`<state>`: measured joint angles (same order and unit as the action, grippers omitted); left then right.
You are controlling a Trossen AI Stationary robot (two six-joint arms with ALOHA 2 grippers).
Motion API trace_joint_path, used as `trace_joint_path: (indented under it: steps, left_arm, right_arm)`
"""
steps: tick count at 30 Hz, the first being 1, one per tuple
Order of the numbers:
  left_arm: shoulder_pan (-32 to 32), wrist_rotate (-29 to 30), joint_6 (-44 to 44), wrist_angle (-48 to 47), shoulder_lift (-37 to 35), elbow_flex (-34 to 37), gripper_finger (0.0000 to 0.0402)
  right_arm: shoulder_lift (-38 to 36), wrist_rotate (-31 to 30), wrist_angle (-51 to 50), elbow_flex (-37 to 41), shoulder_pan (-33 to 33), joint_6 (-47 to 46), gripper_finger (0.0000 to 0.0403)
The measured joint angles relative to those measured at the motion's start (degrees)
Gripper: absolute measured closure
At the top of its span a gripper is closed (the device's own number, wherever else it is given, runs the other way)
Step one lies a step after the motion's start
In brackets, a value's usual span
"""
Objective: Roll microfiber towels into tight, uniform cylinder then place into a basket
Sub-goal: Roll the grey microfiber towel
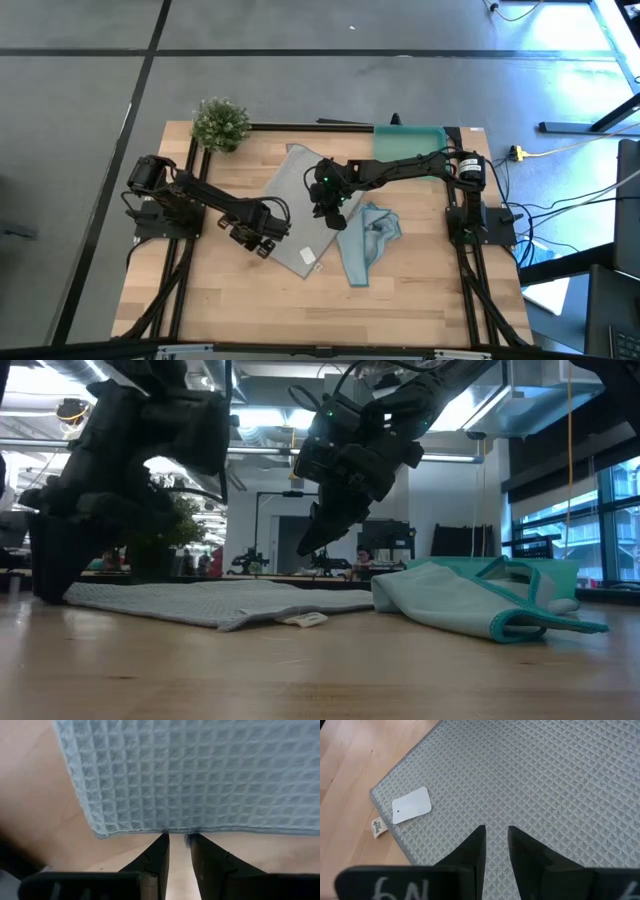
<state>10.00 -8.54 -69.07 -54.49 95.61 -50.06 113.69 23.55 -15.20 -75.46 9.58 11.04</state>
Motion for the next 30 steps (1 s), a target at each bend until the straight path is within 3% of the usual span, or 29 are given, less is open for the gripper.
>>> trace_joint_path:
  steps: [18, 25, 30]
  left_arm:
    - [0.2, -1.7, -0.9, 5.7, -0.3, 1.4, 0.0329]
    - [0.1, -3.7, 1.9, 6.2, -0.3, 2.5, 0.0391]
    - [0.0, -4.9, 5.0, 3.0, -0.4, 1.9, 0.0398]
  right_arm:
    - [0.0, 0.0, 0.3, 0.0, 0.0, 0.0, 0.0320]
    - [0.0, 0.0, 0.4, 0.0, 0.0, 0.0, 0.0320]
    - [0.0, 0.0, 0.9, 0.0, 0.0, 0.0, 0.0320]
